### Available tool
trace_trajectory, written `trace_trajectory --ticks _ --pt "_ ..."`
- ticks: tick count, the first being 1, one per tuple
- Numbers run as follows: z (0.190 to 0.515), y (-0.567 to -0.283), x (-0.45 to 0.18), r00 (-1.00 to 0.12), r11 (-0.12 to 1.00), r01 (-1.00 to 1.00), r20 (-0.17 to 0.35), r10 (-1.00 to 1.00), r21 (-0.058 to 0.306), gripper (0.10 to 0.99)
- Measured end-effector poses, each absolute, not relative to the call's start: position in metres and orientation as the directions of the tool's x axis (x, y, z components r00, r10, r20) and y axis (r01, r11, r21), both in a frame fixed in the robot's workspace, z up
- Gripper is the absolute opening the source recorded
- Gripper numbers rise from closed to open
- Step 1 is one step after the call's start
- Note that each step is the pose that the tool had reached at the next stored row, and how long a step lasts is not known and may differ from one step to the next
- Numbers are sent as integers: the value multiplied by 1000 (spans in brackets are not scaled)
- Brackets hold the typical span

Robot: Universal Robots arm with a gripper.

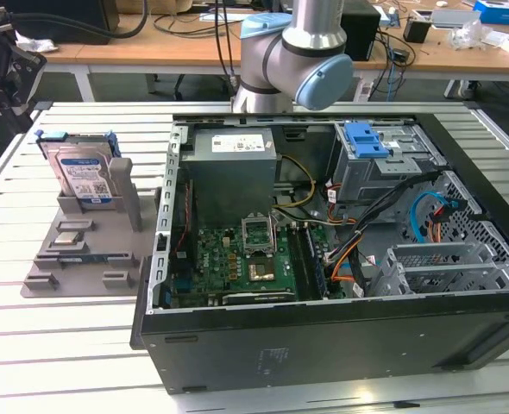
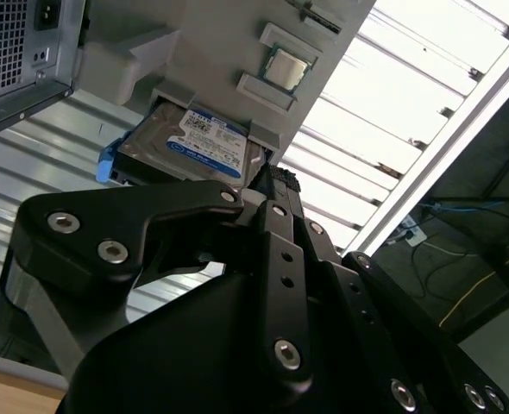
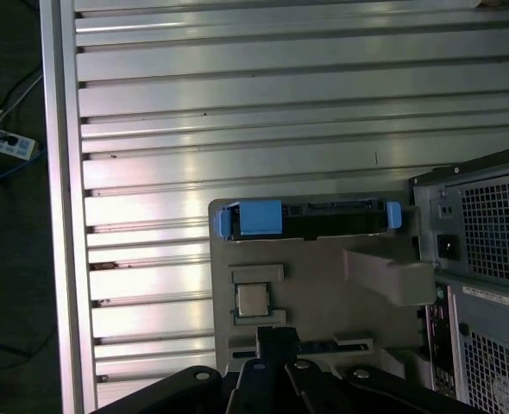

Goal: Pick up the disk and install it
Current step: 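Pick up the disk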

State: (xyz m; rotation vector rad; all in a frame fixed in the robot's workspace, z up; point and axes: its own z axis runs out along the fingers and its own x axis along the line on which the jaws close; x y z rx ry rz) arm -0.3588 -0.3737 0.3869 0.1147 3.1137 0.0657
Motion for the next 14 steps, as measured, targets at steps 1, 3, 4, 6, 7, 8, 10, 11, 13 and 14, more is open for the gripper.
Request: trace_trajectory --ticks 1,3,4,6,7,8,10,11,13,14 --pt "387 -374 -359 -998 997 58 -23 59 43 106" --pt "387 -374 -359 -999 998 47 -23 48 43 106" --pt "387 -374 -359 -999 998 36 -23 37 43 106" --pt "387 -374 -359 -1000 999 18 -23 19 43 106" --pt "387 -374 -359 -1000 999 10 -23 11 43 106" --pt "387 -374 -359 -1000 999 3 -23 4 43 106" --pt "387 -374 -359 -1000 999 -11 -23 -10 43 106" --pt "387 -374 -359 -999 999 -22 -23 -21 43 106" --pt "387 -374 -359 -999 998 -47 -23 -46 43 106" --pt "387 -374 -359 -998 997 -58 -23 -57 43 106"
